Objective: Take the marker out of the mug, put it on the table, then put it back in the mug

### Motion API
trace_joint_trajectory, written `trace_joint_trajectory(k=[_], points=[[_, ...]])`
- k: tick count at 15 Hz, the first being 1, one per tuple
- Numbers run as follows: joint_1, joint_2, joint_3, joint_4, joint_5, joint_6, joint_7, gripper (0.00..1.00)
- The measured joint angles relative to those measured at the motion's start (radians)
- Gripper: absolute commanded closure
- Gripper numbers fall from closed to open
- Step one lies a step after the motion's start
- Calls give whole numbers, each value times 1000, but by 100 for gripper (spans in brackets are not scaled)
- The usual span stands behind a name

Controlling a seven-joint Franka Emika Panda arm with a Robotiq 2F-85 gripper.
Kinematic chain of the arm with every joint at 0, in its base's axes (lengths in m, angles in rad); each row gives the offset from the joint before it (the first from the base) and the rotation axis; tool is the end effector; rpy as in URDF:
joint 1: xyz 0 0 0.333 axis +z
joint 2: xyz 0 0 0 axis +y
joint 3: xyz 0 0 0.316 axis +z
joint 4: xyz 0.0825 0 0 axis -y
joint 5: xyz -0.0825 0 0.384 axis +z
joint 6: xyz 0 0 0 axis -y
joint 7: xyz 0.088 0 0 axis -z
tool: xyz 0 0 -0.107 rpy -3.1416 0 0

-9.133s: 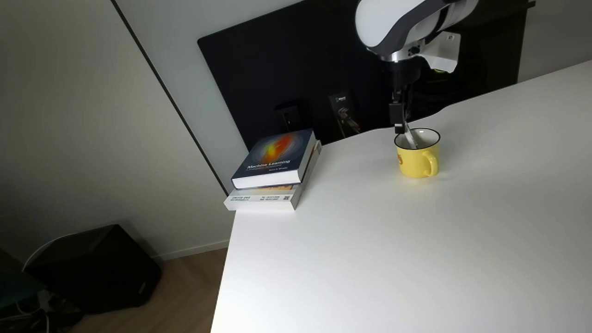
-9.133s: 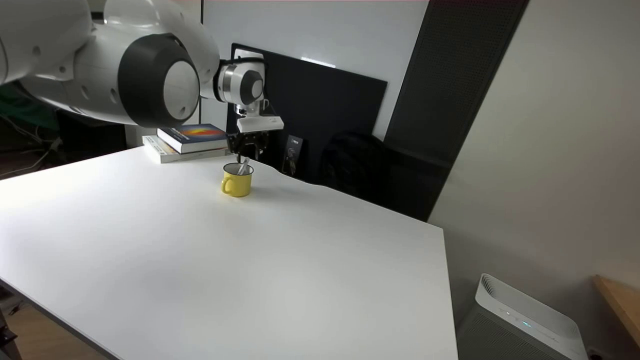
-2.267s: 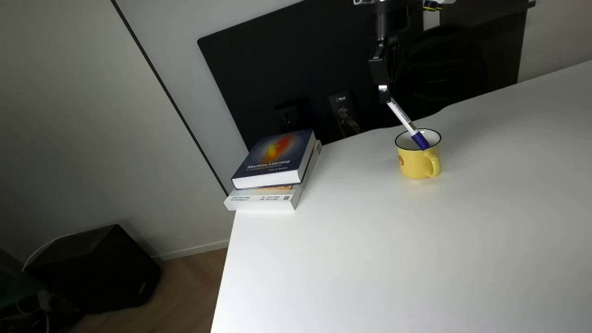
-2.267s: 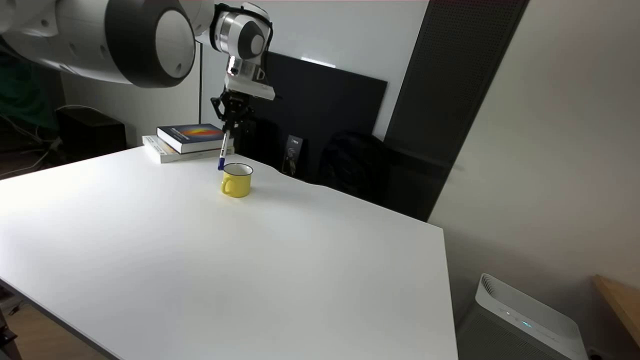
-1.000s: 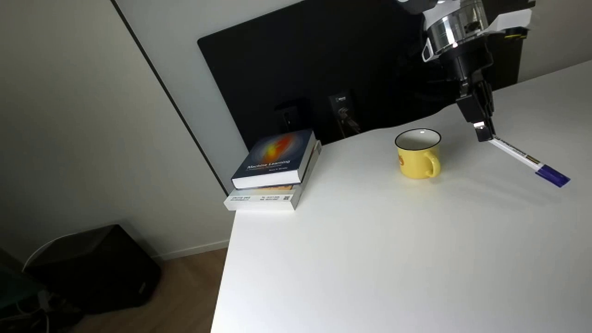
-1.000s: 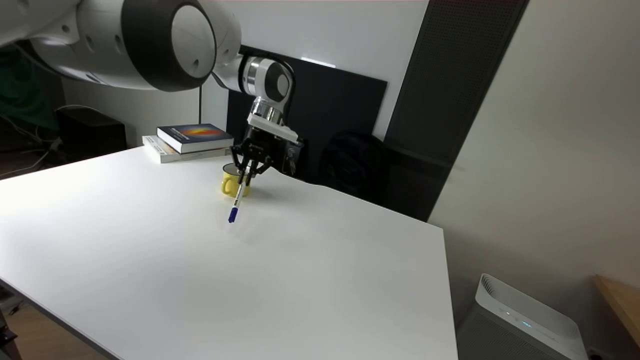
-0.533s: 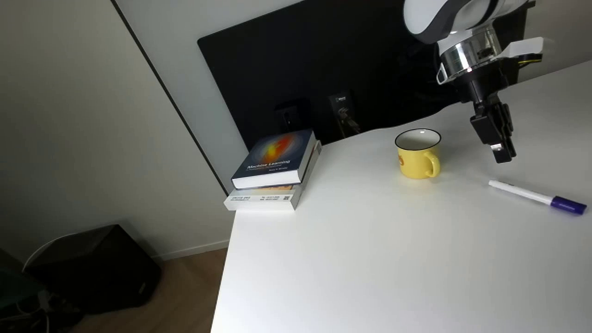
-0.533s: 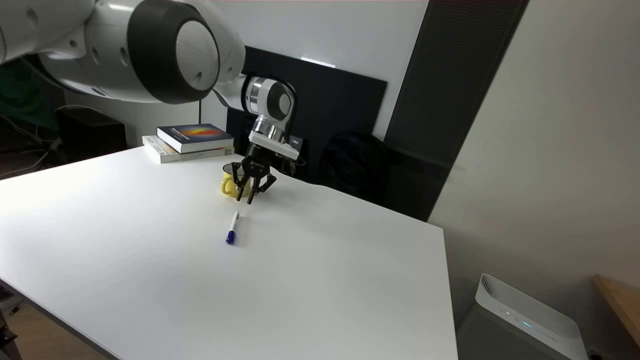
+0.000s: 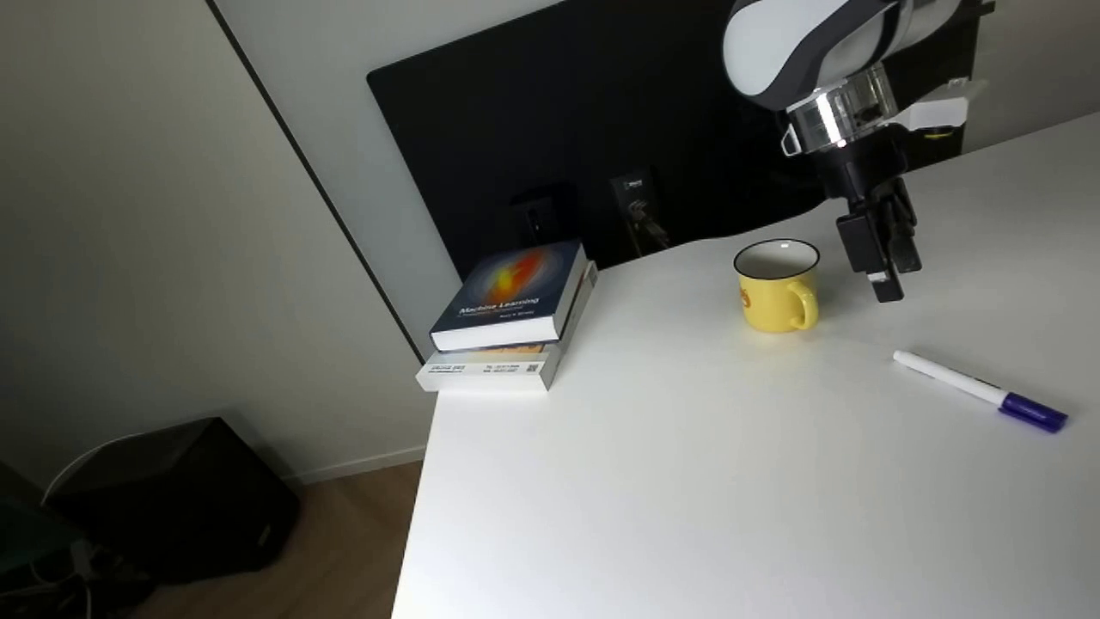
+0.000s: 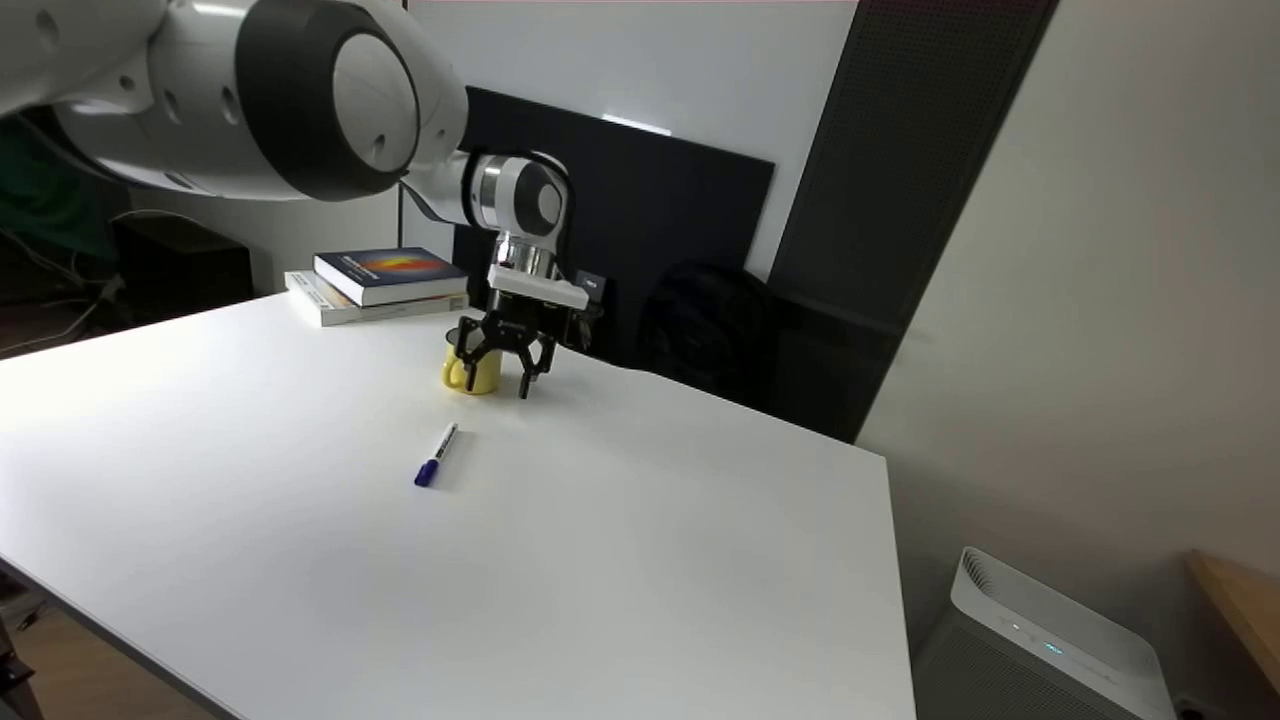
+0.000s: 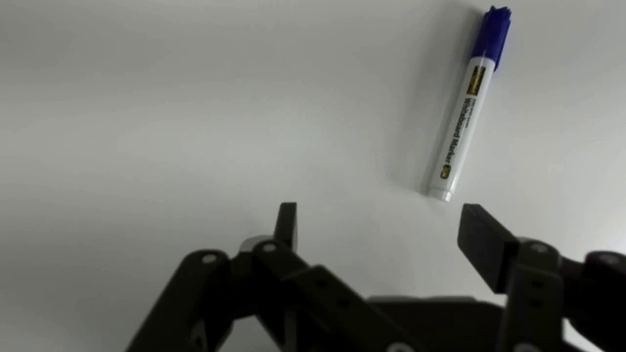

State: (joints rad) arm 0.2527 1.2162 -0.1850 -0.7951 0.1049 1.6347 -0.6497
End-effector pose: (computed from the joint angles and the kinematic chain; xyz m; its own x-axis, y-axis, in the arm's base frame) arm 0.7420 0.1194 0.1500 0.6529 0.6813 -0.3309 0.6752 -0.7215 -0.1534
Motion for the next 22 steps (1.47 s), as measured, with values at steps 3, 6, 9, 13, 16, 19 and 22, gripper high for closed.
trace_joint_trajectory(k=[3,6,9,13,16,19,22], points=[[49,-6,-27,-59,-16,159,68,0],[106,-26,-66,-167,-34,330,161,0],[168,-69,-108,-306,-42,480,246,0],[222,-157,-89,-491,-144,636,375,0],[223,-243,-26,-631,-281,728,514,0],[217,-330,8,-773,-344,810,613,0],[186,-427,37,-922,-349,901,655,0]])
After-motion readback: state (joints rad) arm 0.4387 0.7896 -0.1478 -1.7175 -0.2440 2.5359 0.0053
